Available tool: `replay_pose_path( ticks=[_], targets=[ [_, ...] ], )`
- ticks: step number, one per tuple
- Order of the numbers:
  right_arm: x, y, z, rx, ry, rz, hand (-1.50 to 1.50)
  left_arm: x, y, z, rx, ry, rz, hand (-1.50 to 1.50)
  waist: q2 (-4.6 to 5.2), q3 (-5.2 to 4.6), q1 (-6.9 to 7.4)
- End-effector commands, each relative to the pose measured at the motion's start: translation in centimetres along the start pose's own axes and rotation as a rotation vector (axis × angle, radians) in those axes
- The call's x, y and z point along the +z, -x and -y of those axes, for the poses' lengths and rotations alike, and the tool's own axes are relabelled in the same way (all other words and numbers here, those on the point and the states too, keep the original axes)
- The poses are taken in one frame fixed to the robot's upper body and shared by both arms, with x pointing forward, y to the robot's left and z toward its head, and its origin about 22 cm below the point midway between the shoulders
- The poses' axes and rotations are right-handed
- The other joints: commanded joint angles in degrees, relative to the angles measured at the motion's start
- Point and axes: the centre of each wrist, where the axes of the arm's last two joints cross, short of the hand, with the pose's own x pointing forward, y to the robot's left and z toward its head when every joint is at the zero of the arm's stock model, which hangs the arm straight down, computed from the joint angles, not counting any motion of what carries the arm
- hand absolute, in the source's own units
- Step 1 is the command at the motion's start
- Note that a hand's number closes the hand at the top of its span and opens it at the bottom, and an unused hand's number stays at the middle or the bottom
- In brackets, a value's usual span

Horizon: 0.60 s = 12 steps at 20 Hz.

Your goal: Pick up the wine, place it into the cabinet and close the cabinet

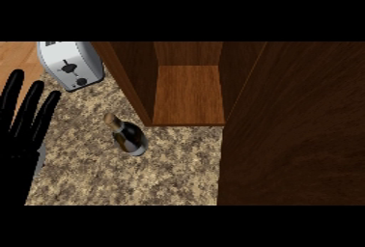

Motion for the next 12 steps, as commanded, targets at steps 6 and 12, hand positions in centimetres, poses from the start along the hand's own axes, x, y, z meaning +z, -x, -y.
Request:
replay_pose_path(
  ticks=[6,12],
  targets=[
    [2.3,-4.7,-2.4,-0.043,-0.003,0.071,-1.50,2.5,-3.2,1.4,0.028,-0.019,0.007,-1.50,-0.11,-0.02,0.28],
    [3.4,-6.3,-2.5,-0.012,-0.034,0.053,-1.50,1.5,-3.4,0.6,0.011,-0.033,-0.008,-1.50,-0.15,-0.06,-0.18]
  ],
)
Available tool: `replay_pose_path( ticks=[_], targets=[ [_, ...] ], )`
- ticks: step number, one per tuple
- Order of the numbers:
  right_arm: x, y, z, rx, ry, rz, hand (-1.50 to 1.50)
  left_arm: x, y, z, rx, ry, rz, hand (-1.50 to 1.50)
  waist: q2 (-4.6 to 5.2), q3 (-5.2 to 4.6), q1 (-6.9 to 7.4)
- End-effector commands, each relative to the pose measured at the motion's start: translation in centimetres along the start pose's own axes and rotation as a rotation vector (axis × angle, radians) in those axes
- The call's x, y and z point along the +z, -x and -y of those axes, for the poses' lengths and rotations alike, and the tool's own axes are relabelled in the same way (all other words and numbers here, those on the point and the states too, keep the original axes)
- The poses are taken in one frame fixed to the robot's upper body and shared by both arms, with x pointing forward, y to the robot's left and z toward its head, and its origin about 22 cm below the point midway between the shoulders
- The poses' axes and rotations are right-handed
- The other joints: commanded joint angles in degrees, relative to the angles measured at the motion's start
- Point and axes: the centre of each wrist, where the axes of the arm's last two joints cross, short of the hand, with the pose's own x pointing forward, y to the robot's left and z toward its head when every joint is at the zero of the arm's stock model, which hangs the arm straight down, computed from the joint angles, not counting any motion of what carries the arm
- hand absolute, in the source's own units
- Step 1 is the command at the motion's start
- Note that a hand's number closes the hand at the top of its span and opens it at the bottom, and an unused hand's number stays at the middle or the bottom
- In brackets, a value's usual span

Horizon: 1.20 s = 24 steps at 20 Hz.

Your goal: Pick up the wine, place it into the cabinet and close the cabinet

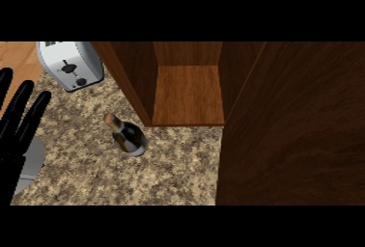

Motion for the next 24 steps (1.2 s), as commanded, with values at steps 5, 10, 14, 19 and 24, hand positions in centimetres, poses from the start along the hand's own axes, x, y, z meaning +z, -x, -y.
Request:
replay_pose_path(
  ticks=[5,10,14,19,24],
  targets=[
    [3.4,-5.5,-1.3,-0.005,-0.024,0.090,-1.50,2.3,-2.2,0.3,-0.007,-0.011,0.074,-1.50,-0.08,-0.01,0.19],
    [3.6,-5.8,-1.4,0.015,-0.013,0.097,-1.50,2.3,-2.5,0.3,-0.007,-0.036,0.109,-1.50,-0.07,0.00,0.10],
    [4.1,-5.6,-1.7,-0.006,0.012,0.104,-1.50,0.8,-1.9,-1.0,-0.039,-0.089,0.123,-1.50,0.02,0.00,-0.35],
    [3.3,-6.2,-0.8,-0.018,0.009,0.119,-1.50,-0.7,0.3,-2.8,-0.064,-0.136,0.072,-1.50,0.36,-0.03,-0.08],
    [3.3,-4.6,-0.6,-0.026,0.006,0.097,-1.50,-0.5,3.0,-5.8,-0.110,-0.172,0.039,-1.50,0.33,-0.01,-0.25]
  ],
)
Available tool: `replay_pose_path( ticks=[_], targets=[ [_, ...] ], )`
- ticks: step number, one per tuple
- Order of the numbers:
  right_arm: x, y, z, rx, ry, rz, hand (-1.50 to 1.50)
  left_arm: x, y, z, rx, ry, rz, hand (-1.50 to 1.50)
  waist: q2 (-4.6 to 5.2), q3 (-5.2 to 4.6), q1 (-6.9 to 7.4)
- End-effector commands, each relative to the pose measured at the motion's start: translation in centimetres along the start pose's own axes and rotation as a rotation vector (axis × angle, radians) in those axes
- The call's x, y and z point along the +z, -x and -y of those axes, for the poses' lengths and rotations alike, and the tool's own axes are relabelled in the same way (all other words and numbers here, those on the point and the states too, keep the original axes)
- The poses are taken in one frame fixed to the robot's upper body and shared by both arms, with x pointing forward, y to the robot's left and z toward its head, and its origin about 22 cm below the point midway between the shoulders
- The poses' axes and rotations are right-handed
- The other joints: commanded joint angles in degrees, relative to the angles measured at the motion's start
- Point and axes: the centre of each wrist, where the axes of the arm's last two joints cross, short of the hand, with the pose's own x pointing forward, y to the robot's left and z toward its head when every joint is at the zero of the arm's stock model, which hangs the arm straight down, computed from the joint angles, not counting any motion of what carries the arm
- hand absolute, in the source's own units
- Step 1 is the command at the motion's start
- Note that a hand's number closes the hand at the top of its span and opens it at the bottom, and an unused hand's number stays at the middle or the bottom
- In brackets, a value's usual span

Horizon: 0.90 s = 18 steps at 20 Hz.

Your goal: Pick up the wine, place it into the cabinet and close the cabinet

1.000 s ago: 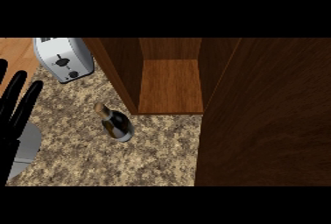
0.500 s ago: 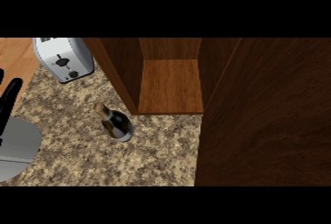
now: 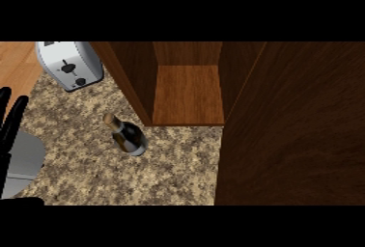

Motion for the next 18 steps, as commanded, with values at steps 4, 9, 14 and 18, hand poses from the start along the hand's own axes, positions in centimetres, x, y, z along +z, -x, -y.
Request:
replay_pose_path(
  ticks=[4,9,14,18],
  targets=[
    [1.9,-2.8,-0.5,-0.090,-0.031,0.077,-1.50,-0.9,4.7,-3.3,-0.027,-0.010,-0.043,-1.50,0.13,-0.05,0.06],
    [2.3,-2.5,-0.4,-0.093,-0.054,0.085,-1.50,-4.1,7.7,-3.4,-0.045,0.005,-0.088,-1.50,0.21,0.00,-0.59],
    [2.6,-2.6,0.2,-0.087,-0.052,0.079,-1.50,-3.3,11.3,-4.4,-0.102,-0.089,-0.075,-1.50,0.15,0.03,-0.28],
    [3.0,-2.4,0.3,-0.066,-0.026,0.076,-1.50,-2.8,14.1,-7.4,-0.132,-0.123,-0.049,-1.50,0.14,0.00,-0.31]
  ],
)
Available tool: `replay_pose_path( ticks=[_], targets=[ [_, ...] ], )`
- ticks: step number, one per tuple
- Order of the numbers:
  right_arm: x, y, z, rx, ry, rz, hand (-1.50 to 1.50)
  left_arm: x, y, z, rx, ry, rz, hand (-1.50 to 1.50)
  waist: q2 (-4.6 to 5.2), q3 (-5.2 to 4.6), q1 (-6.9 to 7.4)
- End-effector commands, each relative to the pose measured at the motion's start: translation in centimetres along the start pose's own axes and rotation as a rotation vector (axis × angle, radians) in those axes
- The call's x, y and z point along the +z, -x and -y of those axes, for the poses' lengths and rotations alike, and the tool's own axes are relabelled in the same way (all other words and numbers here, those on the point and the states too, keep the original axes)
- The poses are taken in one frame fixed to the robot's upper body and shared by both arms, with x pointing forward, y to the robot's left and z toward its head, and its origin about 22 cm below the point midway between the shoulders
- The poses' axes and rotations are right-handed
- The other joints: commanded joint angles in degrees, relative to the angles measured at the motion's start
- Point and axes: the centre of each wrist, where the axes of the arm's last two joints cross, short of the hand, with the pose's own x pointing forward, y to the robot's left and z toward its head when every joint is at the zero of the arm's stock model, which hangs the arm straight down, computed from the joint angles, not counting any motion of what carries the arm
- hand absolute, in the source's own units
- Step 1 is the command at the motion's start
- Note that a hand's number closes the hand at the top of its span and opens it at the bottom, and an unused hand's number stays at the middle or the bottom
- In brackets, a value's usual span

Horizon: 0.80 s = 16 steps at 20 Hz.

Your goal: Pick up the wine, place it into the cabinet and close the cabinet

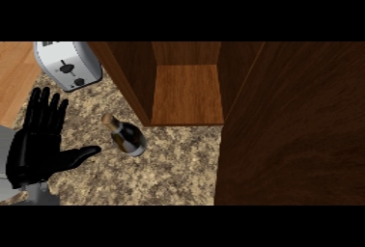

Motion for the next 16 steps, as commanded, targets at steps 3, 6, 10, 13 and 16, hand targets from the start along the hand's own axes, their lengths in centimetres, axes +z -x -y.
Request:
replay_pose_path(
  ticks=[3,6,10,13,16],
  targets=[
    [2.5,-2.6,0.1,-0.066,-0.025,0.064,-1.50,0.5,4.7,-2.9,-0.044,-0.043,-0.015,-1.50,-0.04,0.02,0.03],
    [2.1,-1.7,0.2,-0.087,-0.061,0.055,-1.50,-0.3,6.4,-3.9,-0.031,-0.028,-0.054,-1.50,0.02,0.02,0.06],
    [2.1,-1.2,0.8,-0.062,-0.047,0.058,-1.50,-0.2,9.0,-2.4,-0.011,-0.025,-0.081,-1.50,0.00,0.03,0.23],
    [1.1,0.2,0.2,-0.086,-0.023,0.054,-1.50,-0.3,11.4,-2.7,-0.022,0.000,-0.103,-1.50,0.06,0.01,0.27],
    [2.2,-1.8,0.3,-0.085,-0.042,0.065,-1.50,-0.6,12.5,-3.8,0.039,0.020,-0.130,-1.50,0.08,-0.02,0.05]
  ],
)
